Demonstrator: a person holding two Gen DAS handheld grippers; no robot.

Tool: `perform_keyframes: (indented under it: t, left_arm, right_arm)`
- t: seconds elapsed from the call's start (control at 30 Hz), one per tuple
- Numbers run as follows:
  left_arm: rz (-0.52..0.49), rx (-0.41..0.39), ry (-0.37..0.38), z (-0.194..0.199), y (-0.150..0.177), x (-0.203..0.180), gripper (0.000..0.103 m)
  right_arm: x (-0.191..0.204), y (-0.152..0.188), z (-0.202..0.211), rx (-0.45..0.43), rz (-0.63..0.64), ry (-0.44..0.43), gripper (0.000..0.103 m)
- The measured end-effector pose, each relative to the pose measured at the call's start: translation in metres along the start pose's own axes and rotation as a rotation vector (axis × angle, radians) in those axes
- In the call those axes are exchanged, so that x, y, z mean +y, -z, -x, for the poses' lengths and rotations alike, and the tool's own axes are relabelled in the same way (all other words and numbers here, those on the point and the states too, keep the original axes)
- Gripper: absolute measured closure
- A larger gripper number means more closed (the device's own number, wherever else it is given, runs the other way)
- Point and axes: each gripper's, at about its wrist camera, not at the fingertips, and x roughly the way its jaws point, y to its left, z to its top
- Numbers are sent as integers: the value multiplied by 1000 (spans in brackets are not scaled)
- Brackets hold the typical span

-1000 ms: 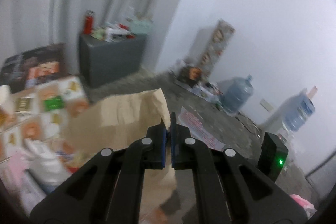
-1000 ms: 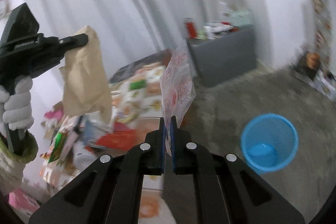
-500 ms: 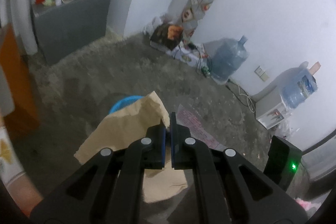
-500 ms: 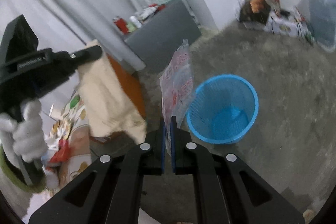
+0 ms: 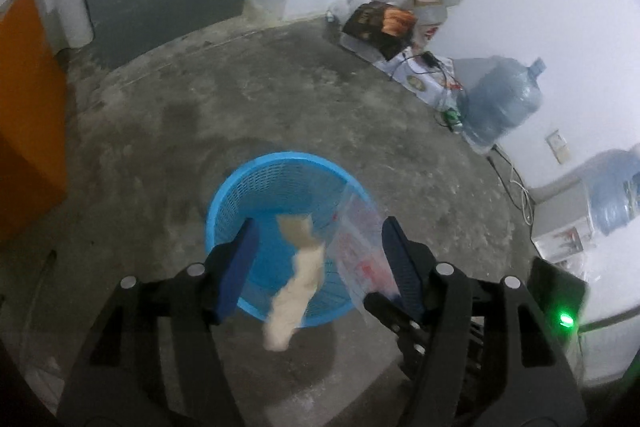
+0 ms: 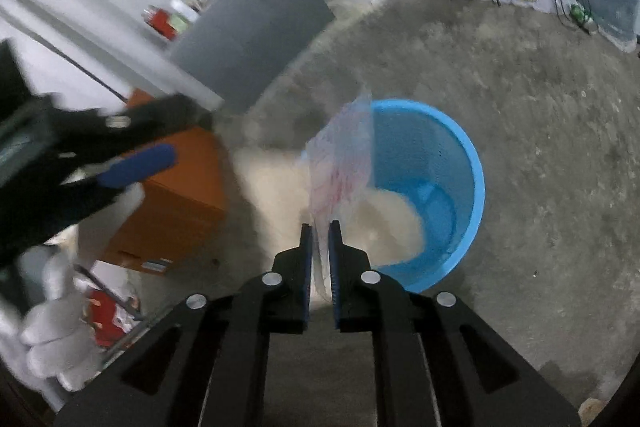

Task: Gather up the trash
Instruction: 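Carry both bags to the blue wastebasket and open both grippers to drop them, then move both tools back over the table toward the white tissue and red wrapper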

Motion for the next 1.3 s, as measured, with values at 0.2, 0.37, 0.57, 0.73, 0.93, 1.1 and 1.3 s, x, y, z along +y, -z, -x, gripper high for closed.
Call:
perform_keyframes:
  t: [0.2,0.37,0.57,0.73,0.93,1.1,1.3]
  left_arm:
    - [-2,-42,-1,16,-1,5,43]
    - [-17,-84,13,48,-1,3,42]
    - [-55,-123,74,120,18,3,42]
    - [-105,-221,83,213,52,3,42]
    - [-111,-365,62,310,110,12,34]
    - [-109,-456,-20,368,167,29,31]
    - [-55,-531,-135,414,237,69,31]
  right_arm:
    - [-5,2,-6,-5,-10,23,72]
    - [3,7,15,-38,14,32,68]
    - [39,21,72,-133,129,40,57]
    - [84,43,130,-242,262,43,35]
    - [148,76,198,-391,419,41,10]
    - [190,99,233,-404,448,-106,8]
    - [240,124,244,-306,484,-233,8]
